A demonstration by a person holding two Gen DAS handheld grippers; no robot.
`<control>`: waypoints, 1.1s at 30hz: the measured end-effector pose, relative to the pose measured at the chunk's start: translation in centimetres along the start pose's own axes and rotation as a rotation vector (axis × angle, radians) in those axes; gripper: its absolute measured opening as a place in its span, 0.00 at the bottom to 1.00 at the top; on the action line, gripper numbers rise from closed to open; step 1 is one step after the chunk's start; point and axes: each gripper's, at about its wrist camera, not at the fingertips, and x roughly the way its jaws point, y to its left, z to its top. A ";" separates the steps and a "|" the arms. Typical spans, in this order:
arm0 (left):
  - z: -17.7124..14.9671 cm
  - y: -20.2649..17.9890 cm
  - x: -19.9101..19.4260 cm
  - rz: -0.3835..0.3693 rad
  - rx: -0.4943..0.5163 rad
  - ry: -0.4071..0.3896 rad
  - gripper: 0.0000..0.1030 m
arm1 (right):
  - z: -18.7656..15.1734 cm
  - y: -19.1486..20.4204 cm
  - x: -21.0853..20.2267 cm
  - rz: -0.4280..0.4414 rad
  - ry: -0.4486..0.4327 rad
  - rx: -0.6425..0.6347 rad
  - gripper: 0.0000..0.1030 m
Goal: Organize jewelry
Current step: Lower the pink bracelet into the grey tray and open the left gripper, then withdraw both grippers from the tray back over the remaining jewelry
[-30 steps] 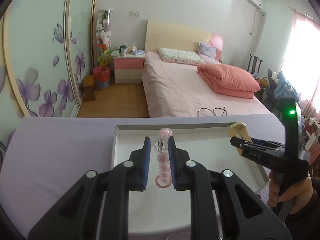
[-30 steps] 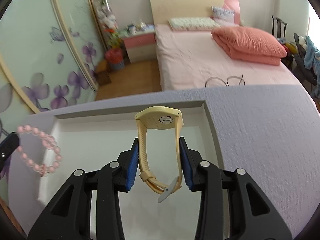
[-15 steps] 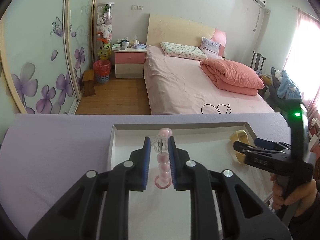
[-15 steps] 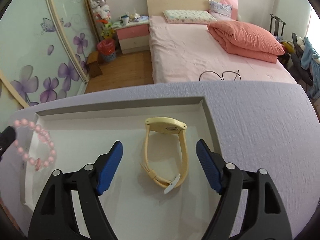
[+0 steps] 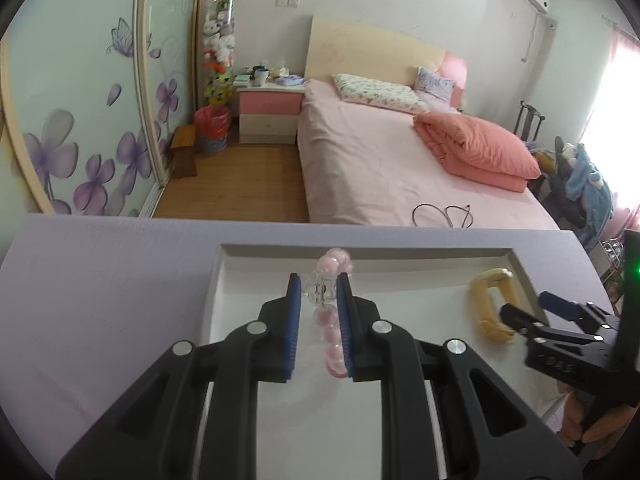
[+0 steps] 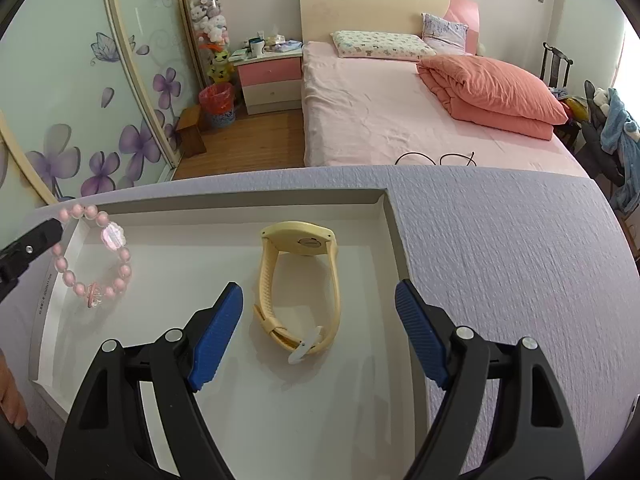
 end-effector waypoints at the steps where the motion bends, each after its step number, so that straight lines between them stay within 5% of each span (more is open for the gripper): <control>1: 0.0 0.2 0.1 0.008 0.000 0.002 0.18 | 0.0 0.0 -0.1 0.001 -0.003 -0.003 0.78; 5: 0.0 0.9 0.0 0.023 -0.005 -0.001 0.20 | -0.1 0.3 -0.5 -0.005 -0.022 -0.023 0.78; 8: -0.2 1.1 -1.0 0.037 -0.014 -0.023 0.49 | -0.4 0.3 -1.1 -0.008 -0.039 -0.031 0.77; 18: -2.6 1.4 -8.3 0.031 0.011 -0.100 0.59 | -2.1 -0.9 -6.9 -0.001 -0.124 -0.016 0.77; 33: -15.2 -0.4 -19.7 -0.046 0.068 -0.167 0.78 | -11.3 -2.5 -14.7 0.025 -0.204 -0.031 0.78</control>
